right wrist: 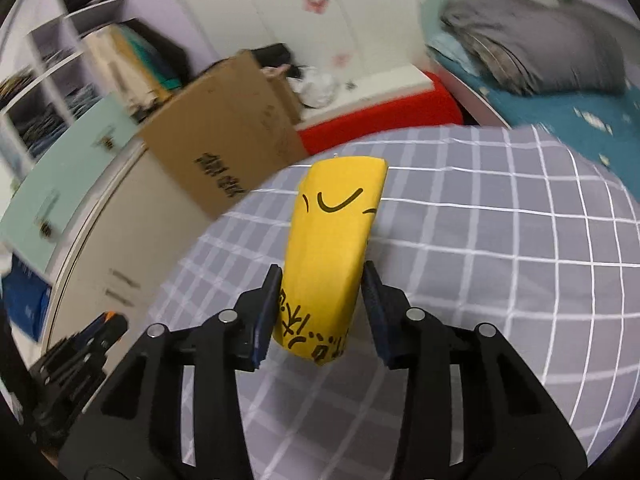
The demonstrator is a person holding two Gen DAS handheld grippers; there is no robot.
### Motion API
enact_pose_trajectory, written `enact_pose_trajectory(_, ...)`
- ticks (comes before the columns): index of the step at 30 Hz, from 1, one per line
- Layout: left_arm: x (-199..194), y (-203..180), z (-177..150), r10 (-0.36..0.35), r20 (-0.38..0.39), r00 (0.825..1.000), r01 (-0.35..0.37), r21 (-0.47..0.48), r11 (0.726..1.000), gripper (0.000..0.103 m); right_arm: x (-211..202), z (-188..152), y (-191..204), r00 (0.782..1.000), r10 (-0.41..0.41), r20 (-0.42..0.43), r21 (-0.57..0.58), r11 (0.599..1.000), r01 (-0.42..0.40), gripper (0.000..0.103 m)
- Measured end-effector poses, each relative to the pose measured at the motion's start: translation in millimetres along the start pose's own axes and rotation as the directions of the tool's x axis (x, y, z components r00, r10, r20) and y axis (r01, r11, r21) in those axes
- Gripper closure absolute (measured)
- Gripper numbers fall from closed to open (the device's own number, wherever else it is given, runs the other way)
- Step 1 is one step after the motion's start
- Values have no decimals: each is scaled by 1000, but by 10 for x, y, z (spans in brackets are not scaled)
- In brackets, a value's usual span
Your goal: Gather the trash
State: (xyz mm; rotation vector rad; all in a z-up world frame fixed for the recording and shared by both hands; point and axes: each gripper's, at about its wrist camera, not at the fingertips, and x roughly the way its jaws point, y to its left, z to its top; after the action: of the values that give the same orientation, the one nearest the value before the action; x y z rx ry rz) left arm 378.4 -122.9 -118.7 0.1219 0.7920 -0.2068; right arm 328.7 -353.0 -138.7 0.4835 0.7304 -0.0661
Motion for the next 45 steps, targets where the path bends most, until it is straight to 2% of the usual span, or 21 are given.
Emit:
enact_pose_trajectory(7,-574,560,-259,31,70,997,-25,-87,996,74,-329,-291,935,994,109,11,-149,983,-106,63)
enact_pose_trajectory(12,-986,1035,-553,79,95,992,-63,-163,985,74,-452,-610,1575,980,198,-22,-230,953,-198,62)
enact_pose_trajectory(17,-1345,1498,-903,155,116,981,-127,-216,968,74,-508,-1037,2209,951,294,-90,-298,904,-308,62)
enact_pose_trajectory(23,-1581,1997,-1365,215,90,972,-182,-288,940,74,-483,-1606,2780,922,344,-178,-357,851,-386,62)
enact_pose_trajectory(27,-1586,2282,-1696,214,47,976,-185,-343,921,74,-395,-2025,3079,901,360,-242,-378,820,-429,62)
enact_pose_trajectory(32,-1454,2586,-2061,215,-25,976,-207,-398,894,74,-214,-2472,3331,892,335,-302,-413,798,-439,62)
enact_pose_trajectory(39,-1117,2887,-2469,203,-138,969,-243,-432,869,74,118,-2964,3436,889,268,-371,-437,795,-422,62)
enact_pose_trajectory(45,-793,3088,-2635,191,-210,959,-267,-446,854,74,442,-3113,3432,887,227,-401,-436,805,-403,62)
